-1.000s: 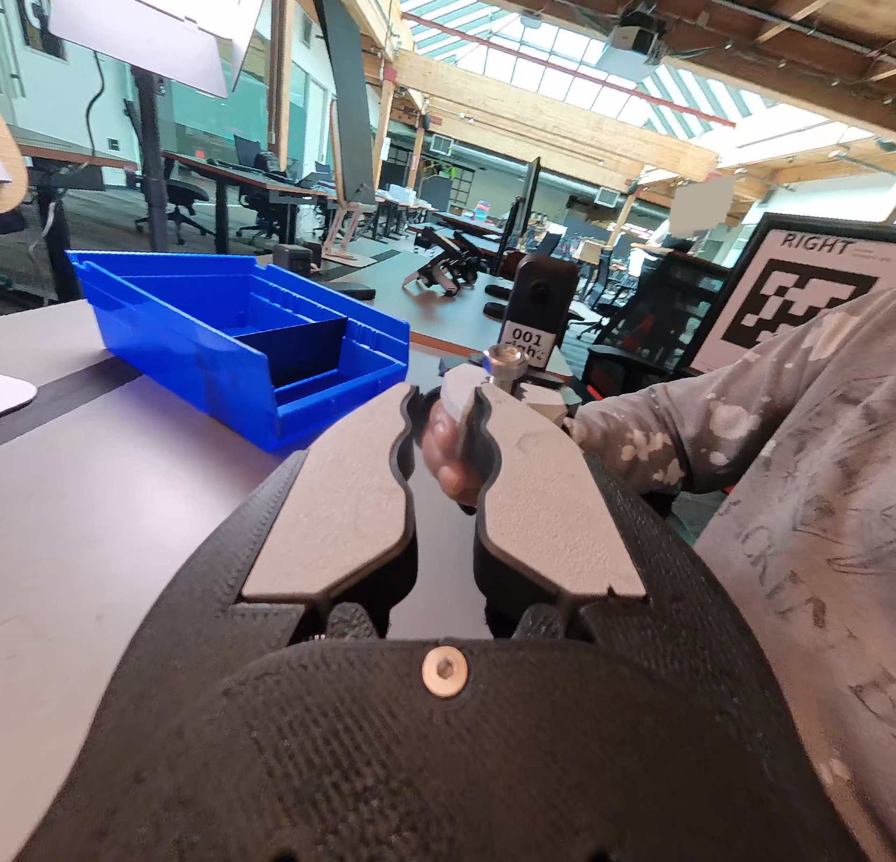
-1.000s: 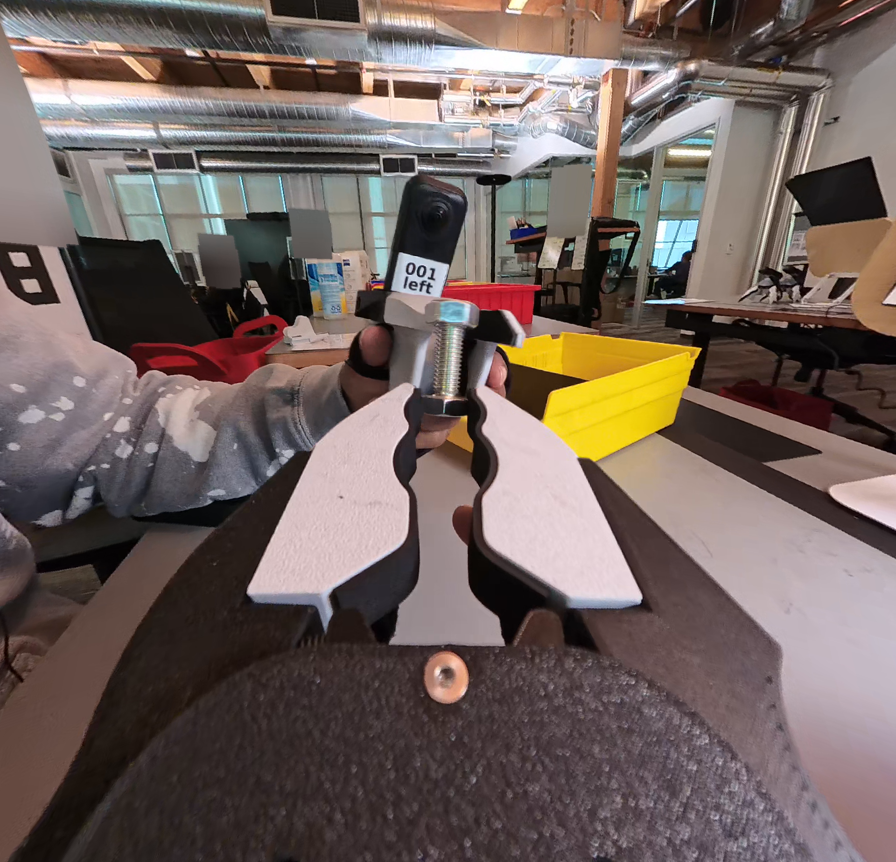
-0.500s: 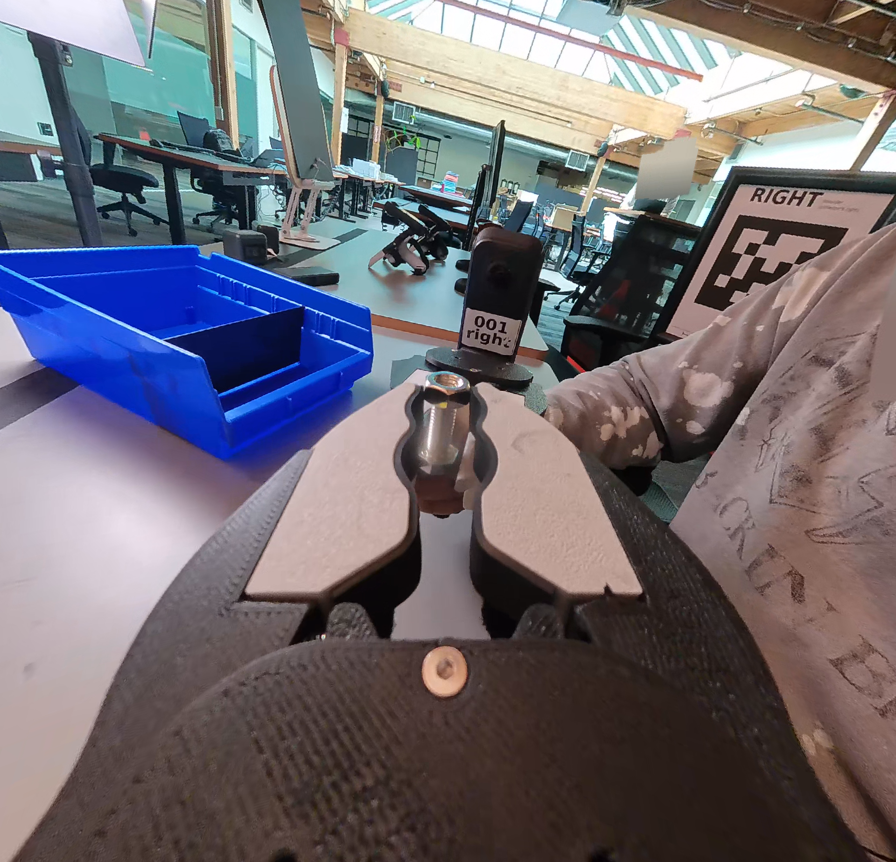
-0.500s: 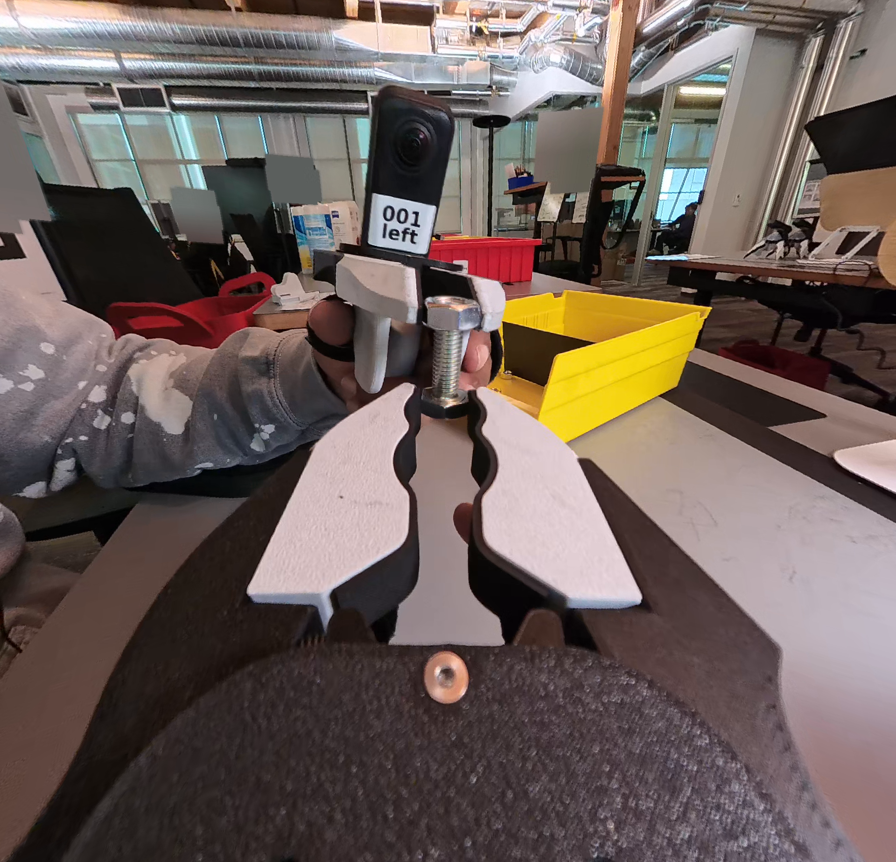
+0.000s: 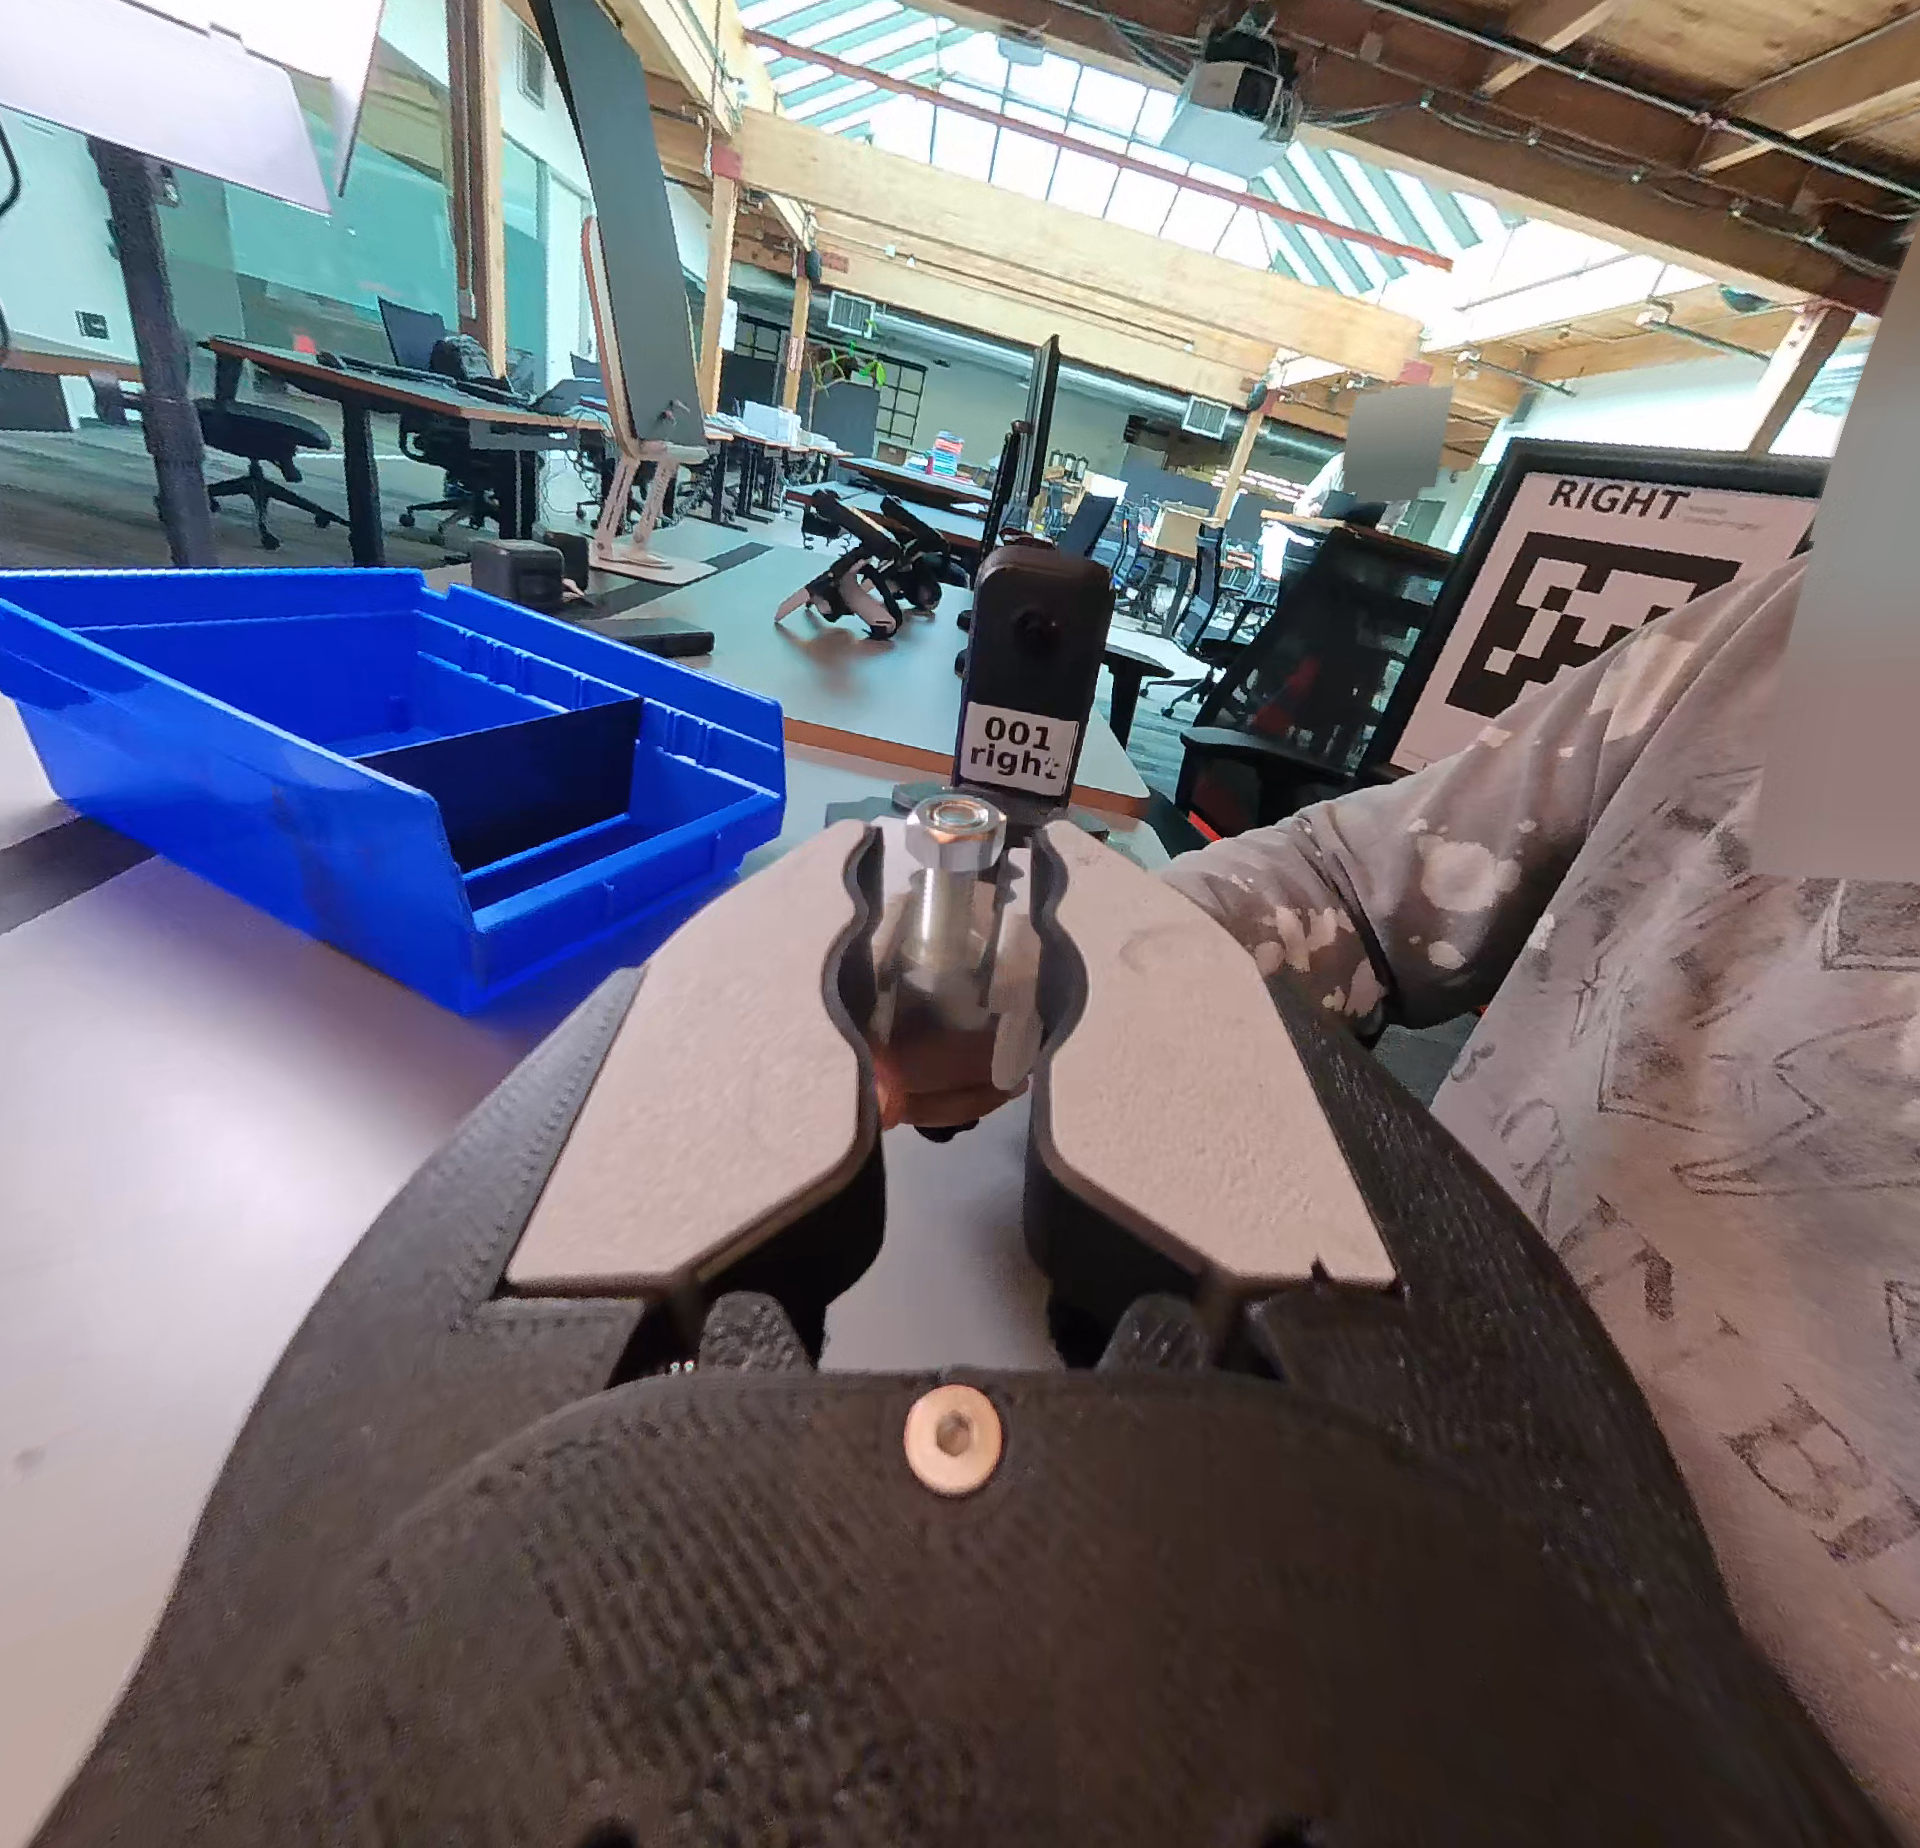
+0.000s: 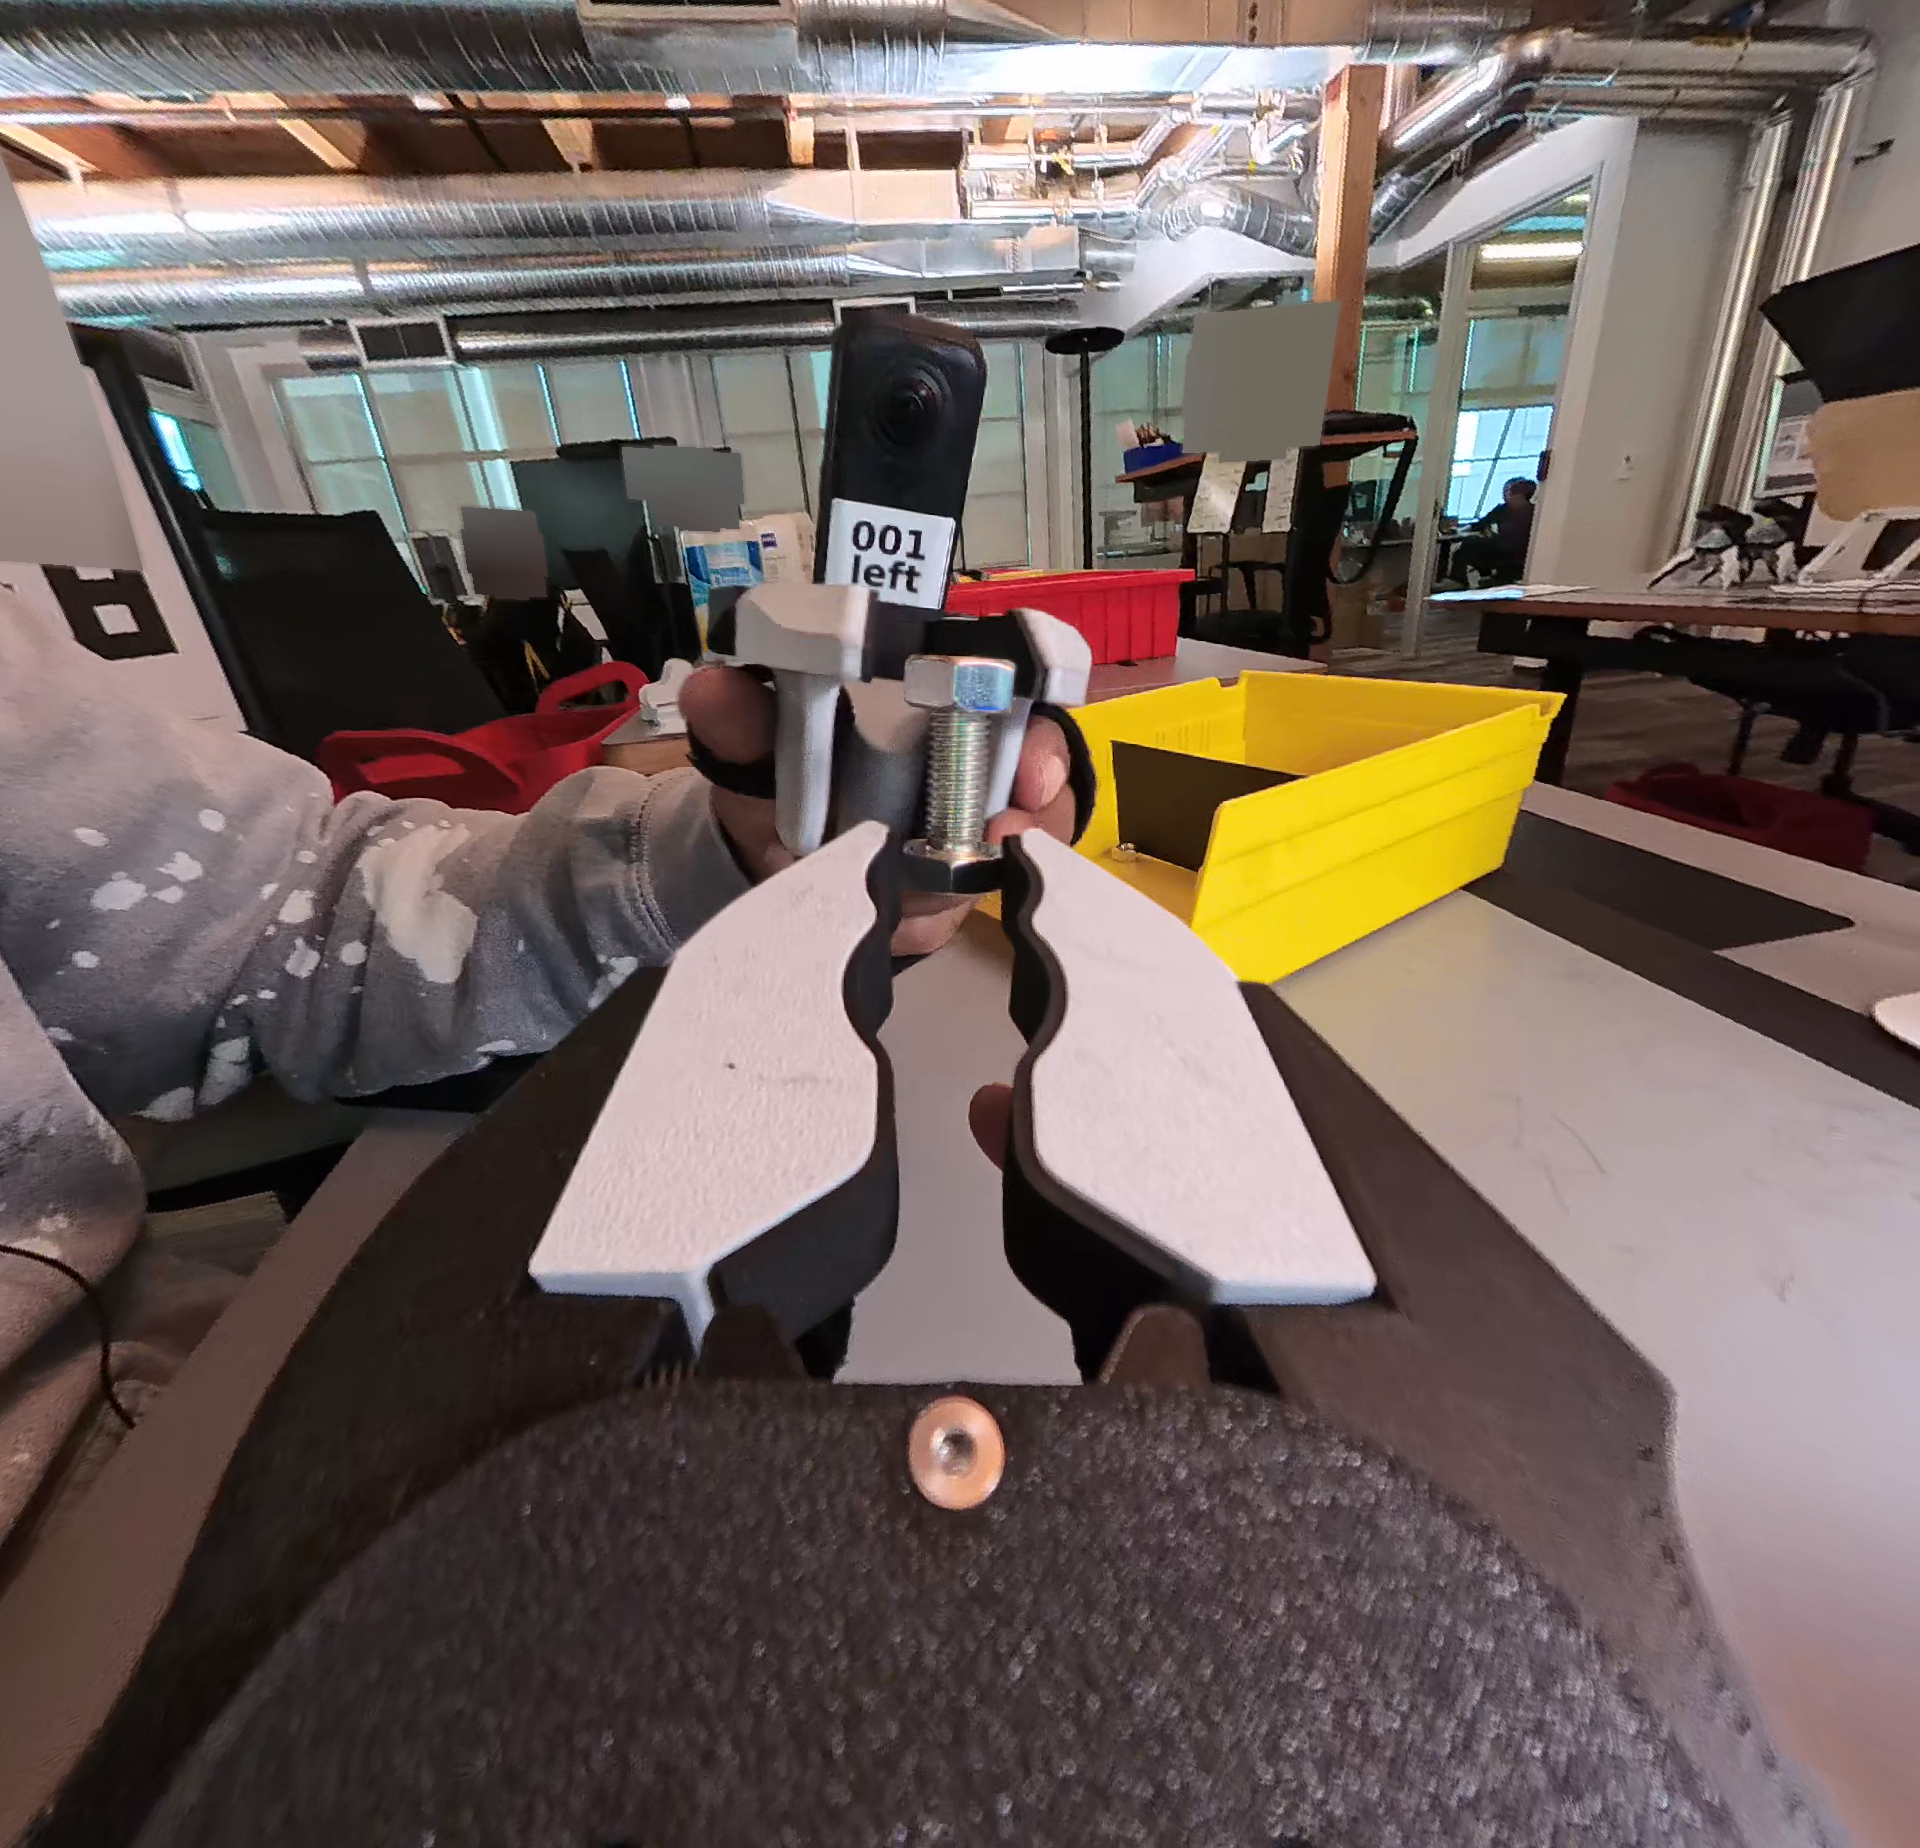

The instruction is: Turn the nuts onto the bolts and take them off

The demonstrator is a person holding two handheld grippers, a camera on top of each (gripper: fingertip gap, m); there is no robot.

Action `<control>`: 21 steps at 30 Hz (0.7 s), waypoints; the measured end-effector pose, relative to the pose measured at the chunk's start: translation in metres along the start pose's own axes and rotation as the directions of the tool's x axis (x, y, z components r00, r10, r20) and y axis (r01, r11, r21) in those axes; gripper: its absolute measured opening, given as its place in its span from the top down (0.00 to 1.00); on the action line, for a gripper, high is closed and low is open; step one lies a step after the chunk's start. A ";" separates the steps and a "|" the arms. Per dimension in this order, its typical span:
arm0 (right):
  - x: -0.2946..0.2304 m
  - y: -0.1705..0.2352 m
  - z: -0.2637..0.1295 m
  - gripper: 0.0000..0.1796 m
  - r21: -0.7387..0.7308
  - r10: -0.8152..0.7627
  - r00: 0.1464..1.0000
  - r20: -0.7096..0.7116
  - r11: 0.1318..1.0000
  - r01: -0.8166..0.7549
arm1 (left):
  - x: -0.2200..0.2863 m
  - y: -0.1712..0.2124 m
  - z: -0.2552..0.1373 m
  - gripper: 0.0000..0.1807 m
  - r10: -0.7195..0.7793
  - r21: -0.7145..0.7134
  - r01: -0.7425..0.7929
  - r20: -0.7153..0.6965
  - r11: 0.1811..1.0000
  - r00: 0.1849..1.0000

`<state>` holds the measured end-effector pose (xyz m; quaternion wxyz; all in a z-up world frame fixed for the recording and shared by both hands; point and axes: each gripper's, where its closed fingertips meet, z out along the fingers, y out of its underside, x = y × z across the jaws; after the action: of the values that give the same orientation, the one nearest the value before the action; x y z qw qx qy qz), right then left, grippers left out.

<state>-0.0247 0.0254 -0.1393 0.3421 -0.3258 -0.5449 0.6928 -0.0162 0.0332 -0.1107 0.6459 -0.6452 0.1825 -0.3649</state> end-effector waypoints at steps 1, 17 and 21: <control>-0.001 0.000 0.000 0.90 -0.002 -0.003 1.000 0.002 1.000 0.003 | 0.000 0.003 0.002 0.85 0.000 -0.011 0.000 0.002 1.000 1.000; -0.005 -0.004 -0.001 0.90 0.021 -0.001 0.999 0.034 1.000 0.000 | 0.007 0.005 0.006 0.86 -0.022 -0.014 0.021 -0.034 1.000 0.999; -0.009 -0.006 -0.002 0.90 0.036 -0.005 0.998 0.059 0.999 0.003 | 0.004 0.005 0.005 0.85 -0.042 -0.015 0.041 -0.034 0.999 0.999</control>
<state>-0.0176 0.0195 -0.1333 0.3330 -0.2977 -0.5432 0.7110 -0.0091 0.0332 -0.1139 0.6304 -0.6471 0.1825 -0.3879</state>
